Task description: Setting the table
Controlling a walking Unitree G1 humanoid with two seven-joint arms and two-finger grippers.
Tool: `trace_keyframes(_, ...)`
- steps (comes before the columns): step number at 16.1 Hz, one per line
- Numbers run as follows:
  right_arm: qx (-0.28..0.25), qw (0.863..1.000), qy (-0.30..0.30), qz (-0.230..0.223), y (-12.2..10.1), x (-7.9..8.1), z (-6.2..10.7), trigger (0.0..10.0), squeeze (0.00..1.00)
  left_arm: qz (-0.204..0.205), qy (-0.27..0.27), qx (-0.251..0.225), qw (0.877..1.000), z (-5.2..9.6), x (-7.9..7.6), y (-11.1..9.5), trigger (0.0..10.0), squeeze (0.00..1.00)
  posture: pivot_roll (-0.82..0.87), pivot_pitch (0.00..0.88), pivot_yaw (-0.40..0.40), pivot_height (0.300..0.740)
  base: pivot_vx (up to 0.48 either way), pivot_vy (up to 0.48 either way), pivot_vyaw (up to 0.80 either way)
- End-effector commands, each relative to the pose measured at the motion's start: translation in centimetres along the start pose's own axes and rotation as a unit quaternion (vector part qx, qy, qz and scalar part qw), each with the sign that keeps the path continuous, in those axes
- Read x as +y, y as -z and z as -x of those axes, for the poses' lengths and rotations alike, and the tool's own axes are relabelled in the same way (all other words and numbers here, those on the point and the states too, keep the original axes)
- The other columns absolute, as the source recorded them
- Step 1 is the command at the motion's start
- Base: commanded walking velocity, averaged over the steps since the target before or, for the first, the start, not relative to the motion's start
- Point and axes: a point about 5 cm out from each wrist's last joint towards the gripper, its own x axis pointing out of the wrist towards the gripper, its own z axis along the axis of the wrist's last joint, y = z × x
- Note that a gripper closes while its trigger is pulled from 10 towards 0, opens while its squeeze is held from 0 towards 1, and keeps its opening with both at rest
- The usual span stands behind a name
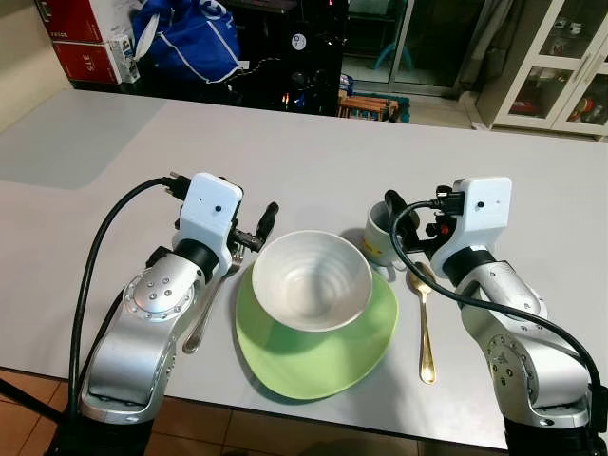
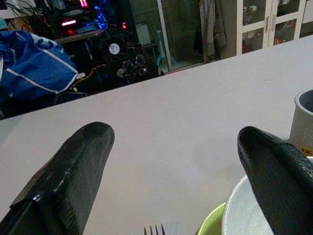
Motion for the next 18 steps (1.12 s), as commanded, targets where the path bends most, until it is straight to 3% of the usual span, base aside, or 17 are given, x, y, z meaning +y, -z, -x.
trace_keyframes(1,0.003,1.000,-0.002,0.001,-0.1,0.0,-0.1,10.0,0.00,-0.006,0.001,-0.010,1.000,0.2,0.0,-0.4,10.0,0.00,0.08,0.000,-0.018,0.740,0.000,0.000,0.00)
trace_keyframes(4,0.003,1.000,-0.002,0.001,-0.1,0.0,-0.1,10.0,0.00,-0.006,0.001,-0.010,1.000,0.2,0.0,-0.4,10.0,0.00,0.08,0.000,-0.018,0.740,0.000,0.000,0.00)
trace_keyframes(5,0.003,1.000,-0.005,0.006,-0.1,0.1,0.0,10.0,0.00,-0.006,0.000,-0.009,1.000,0.2,0.0,-0.4,10.0,0.00,0.00,0.000,0.000,0.740,0.000,0.000,0.00)
trace_keyframes(6,-0.016,0.997,0.009,0.068,-1.4,-0.1,-1.4,10.0,0.00,0.022,-0.040,-0.016,0.999,-1.0,0.6,-0.1,10.0,0.00,0.03,0.000,-0.033,0.740,0.000,0.000,0.00)
trace_keyframes(7,-0.026,0.994,0.014,0.102,-2.3,-0.2,-2.0,10.0,0.00,0.037,-0.057,-0.019,0.998,-1.5,0.7,0.0,10.0,0.00,0.03,0.000,-0.036,0.740,0.000,0.000,0.00)
trace_keyframes(10,-0.042,0.991,0.018,0.125,-3.5,0.3,-2.1,10.0,0.00,0.040,-0.051,-0.019,0.998,-1.5,0.5,0.0,10.0,0.00,0.00,0.000,-0.006,0.740,0.000,0.000,0.00)
trace_keyframes(13,-0.031,0.992,0.035,0.119,-3.0,0.2,-2.0,10.0,0.00,0.040,-0.050,-0.014,0.998,-1.4,0.4,0.5,10.0,0.00,0.00,0.000,0.008,0.740,0.000,0.000,0.00)
trace_keyframes(18,-0.035,0.994,0.014,0.106,-1.8,1.0,-1.4,10.0,0.00,0.034,-0.081,0.005,0.996,-0.3,1.6,0.9,10.0,0.00,0.04,0.000,0.008,0.740,0.000,0.000,0.00)
